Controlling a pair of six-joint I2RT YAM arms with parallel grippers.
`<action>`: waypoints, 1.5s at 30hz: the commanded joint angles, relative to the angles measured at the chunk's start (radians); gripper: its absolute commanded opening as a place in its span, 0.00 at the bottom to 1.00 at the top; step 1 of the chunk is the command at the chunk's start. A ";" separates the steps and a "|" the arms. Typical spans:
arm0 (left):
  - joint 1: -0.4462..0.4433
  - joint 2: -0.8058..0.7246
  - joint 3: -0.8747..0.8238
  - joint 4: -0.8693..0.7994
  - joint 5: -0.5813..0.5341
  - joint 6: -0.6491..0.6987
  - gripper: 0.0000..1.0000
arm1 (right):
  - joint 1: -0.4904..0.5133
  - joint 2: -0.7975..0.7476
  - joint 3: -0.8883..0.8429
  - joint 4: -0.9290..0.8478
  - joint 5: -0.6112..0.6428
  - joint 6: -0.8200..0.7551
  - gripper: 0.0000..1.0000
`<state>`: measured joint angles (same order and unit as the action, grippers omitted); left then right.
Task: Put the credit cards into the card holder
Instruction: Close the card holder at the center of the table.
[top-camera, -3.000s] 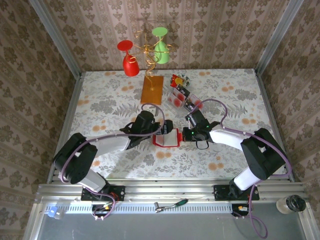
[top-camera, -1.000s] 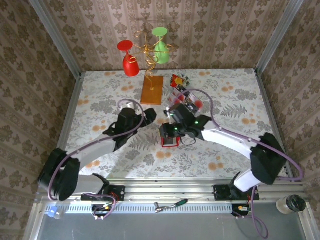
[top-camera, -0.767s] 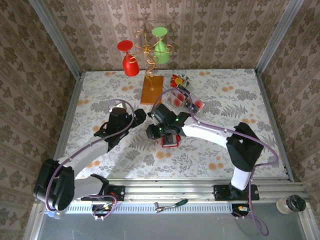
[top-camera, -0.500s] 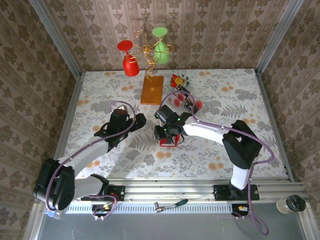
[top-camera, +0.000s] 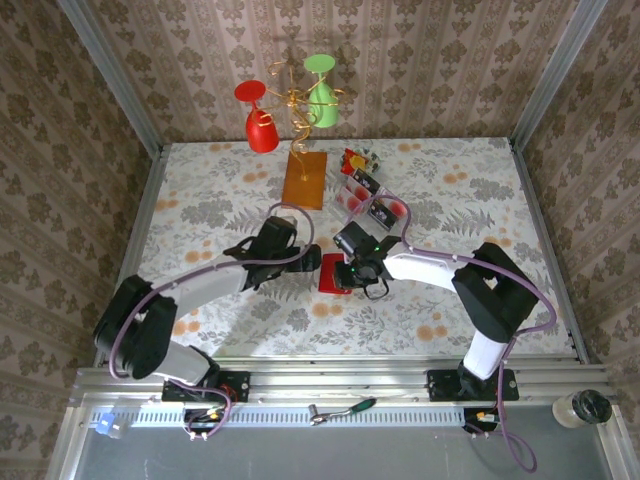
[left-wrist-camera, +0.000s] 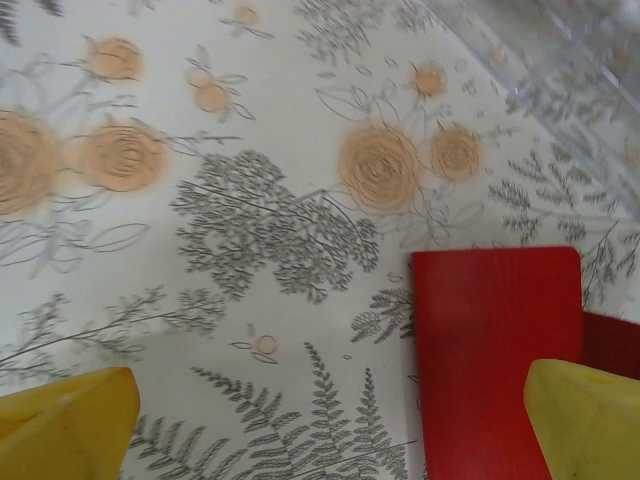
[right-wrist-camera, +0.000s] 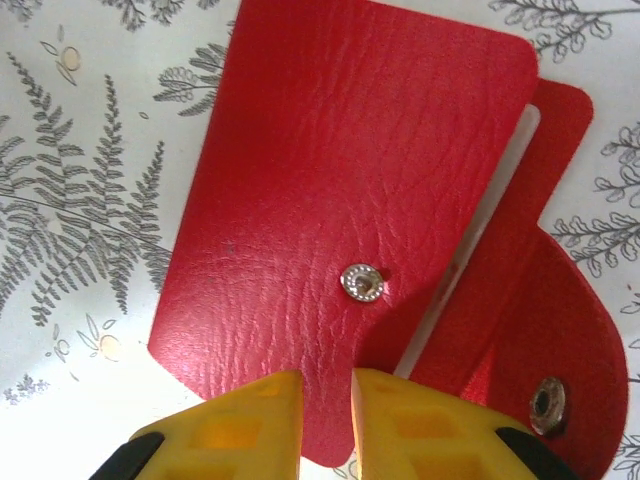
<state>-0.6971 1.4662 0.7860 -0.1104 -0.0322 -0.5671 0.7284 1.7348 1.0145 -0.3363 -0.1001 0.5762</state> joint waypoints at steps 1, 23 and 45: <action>-0.032 0.046 0.039 -0.053 -0.043 0.085 1.00 | -0.010 -0.031 -0.028 0.030 0.007 0.015 0.22; -0.062 0.183 0.070 -0.010 -0.049 0.108 1.00 | -0.013 -0.034 -0.063 0.076 -0.021 0.042 0.22; -0.121 0.241 0.045 -0.022 -0.091 0.071 1.00 | -0.178 -0.230 -0.100 -0.016 -0.044 -0.011 0.36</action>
<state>-0.7929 1.6825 0.8570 -0.1184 -0.1249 -0.4793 0.5610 1.5131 0.9245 -0.2913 -0.1379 0.5964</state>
